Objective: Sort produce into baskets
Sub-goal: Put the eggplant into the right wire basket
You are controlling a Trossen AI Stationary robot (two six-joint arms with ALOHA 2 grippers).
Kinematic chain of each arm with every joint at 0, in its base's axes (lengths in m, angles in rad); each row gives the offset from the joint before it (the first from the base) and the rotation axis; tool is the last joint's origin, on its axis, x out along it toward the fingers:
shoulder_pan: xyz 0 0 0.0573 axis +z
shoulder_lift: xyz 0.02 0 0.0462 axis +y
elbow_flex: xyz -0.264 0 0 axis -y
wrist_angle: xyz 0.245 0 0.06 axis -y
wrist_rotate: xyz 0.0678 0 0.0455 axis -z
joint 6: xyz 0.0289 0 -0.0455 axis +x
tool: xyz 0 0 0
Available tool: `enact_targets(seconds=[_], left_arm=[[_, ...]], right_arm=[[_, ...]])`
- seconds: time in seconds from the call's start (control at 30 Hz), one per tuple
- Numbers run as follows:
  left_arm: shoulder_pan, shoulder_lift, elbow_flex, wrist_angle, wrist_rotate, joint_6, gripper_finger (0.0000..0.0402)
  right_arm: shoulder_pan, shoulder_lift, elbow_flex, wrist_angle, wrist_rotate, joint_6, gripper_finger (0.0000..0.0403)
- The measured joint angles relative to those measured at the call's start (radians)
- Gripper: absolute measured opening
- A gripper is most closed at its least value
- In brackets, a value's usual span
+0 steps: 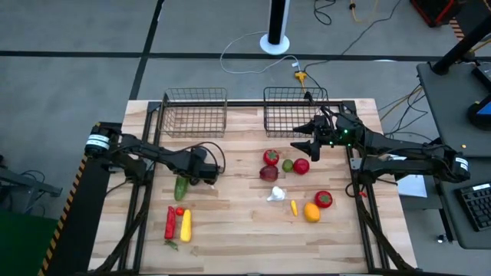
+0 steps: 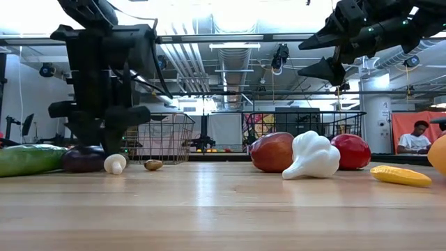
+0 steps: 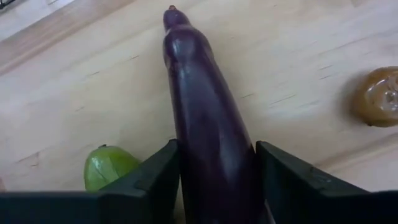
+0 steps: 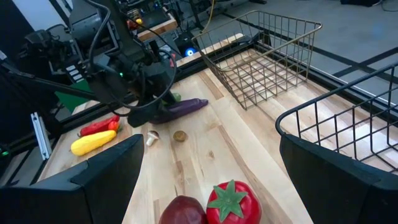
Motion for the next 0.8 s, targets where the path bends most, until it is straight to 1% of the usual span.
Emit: enact_targets(seconds=[0.1, 0.3, 0.47, 0.53, 0.63, 0.7, 0.8], left_arm=[[0.0, -0.004, 0.0, 0.001, 0.001, 0.014, 0.0162], [-0.003, -0.006, 0.023, 0.001, 0.0, 0.047, 0.0157], [-0.014, -0.011, 0.092, 0.002, -0.021, 0.134, 0.0156], [-0.015, -0.013, 0.129, 0.002, -0.048, 0.181, 0.0156], [-0.015, -0.02, 0.192, 0.015, -0.101, 0.282, 0.0155], [-0.015, -0.027, 0.235, 0.059, -0.142, 0.382, 0.0155], [-0.013, -0.039, 0.286, 0.201, -0.2, 0.61, 0.0155]], right_arm=[[0.0, 0.0, 0.0, 0.0, 0.0, 0.0, 0.0368], [0.0, 0.0, 0.0, -0.002, 0.0, 0.0, 0.0368], [0.0, 0.0, -0.001, -0.002, 0.0, 0.0, 0.0368], [0.0, -0.001, -0.001, -0.002, 0.0, 0.0, 0.0368], [0.0, -0.008, 0.003, -0.004, -0.005, 0.003, 0.0368], [0.0, -0.021, 0.014, -0.003, -0.008, 0.002, 0.0368], [0.0, -0.046, 0.035, -0.004, -0.009, -0.002, 0.0368]])
